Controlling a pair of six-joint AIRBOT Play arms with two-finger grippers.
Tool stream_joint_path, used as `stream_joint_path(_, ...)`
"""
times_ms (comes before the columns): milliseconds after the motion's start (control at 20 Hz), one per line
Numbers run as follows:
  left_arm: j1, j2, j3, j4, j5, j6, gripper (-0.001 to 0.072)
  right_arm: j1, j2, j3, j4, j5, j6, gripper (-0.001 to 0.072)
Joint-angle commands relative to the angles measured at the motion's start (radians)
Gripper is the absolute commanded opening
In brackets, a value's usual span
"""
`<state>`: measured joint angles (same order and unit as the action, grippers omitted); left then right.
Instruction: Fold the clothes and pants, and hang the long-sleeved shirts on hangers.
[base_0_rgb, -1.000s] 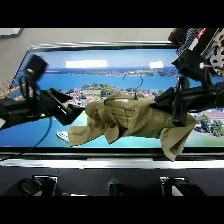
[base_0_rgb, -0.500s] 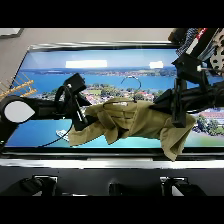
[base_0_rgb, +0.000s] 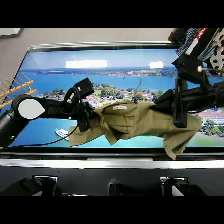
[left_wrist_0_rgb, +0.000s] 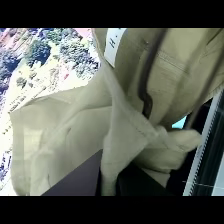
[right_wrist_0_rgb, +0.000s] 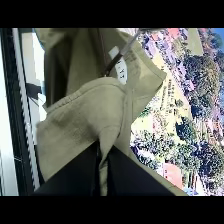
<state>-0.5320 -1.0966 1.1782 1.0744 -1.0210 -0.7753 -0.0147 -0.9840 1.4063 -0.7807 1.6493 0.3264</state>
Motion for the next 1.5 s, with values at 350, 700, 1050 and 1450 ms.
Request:
stream_joint_path(350,0.002,0.068,0.002,0.019,0.023,-0.010,0.0016,-0.002,0.047,0.001,-0.190,-0.079,0.162,0.0406)
stream_joint_path(700,0.000,0.089,0.002,0.105,0.013,-0.063,0.0017,-0.001,0.178,0.001,-0.310,-0.132,0.286,0.0422)
stream_joint_path(1050,0.000,0.140,0.002,0.113,-0.009,-0.063,0.0016,0.000,0.211,-0.002,-0.417,-0.271,0.480,0.0422)
stream_joint_path(1450,-0.001,0.216,0.002,0.111,-0.011,-0.063,0.0016,-0.001,0.132,-0.001,-0.325,-0.344,0.466,0.0496)
